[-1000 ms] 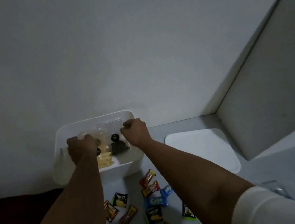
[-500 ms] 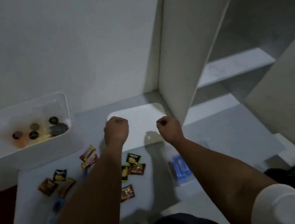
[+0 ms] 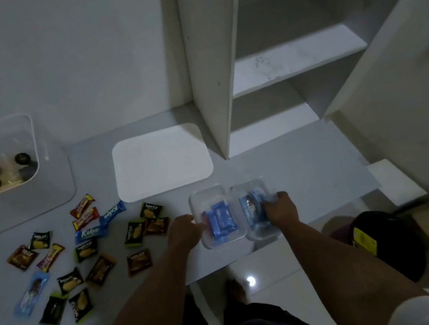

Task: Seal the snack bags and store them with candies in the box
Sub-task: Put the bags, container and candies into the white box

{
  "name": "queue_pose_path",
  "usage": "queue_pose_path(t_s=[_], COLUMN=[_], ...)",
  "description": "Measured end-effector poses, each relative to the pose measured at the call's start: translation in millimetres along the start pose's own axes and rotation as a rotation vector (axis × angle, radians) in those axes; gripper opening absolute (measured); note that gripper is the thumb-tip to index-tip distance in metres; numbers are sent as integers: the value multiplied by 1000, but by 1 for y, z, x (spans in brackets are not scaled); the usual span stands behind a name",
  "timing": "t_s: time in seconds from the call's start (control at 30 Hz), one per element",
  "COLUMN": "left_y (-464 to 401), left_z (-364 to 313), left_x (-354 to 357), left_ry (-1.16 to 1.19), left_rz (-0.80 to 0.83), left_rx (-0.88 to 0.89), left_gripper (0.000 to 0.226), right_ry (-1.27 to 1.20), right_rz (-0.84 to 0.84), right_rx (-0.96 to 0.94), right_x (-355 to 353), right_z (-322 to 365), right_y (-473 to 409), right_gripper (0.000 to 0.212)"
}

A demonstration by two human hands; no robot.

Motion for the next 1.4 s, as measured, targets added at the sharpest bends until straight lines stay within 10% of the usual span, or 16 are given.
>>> queue_pose_path(t_s=[0.27, 0.8, 1.0, 1.4], left_y=[9, 10, 6, 38], left_z=[-17, -19, -6, -41], left_x=[-4, -4, -9, -178], left_ry=[191, 489, 485, 713], left_rz=[14, -25, 31, -225], left_rx=[-114, -207, -149, 56], left_gripper=[30, 57, 40, 47], right_ry=[-155, 69, 133, 75], right_rz=[-49, 335, 407, 392], right_rx=[-116, -224, -208, -531], right_x=[-45, 29, 24, 70], right_z=[15, 51, 54, 197], right_y=[-40, 31, 54, 119], right_gripper=[3, 12, 62, 32])
Point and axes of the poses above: each hand's wrist, its own y-axis away from the middle knuckle, its own x-axis out of the palm, z = x × y, the point moved 1 cm from there along -y, towards the middle knuckle, and after that the axes turned 14 degrees about x, right-handed, at the moved point
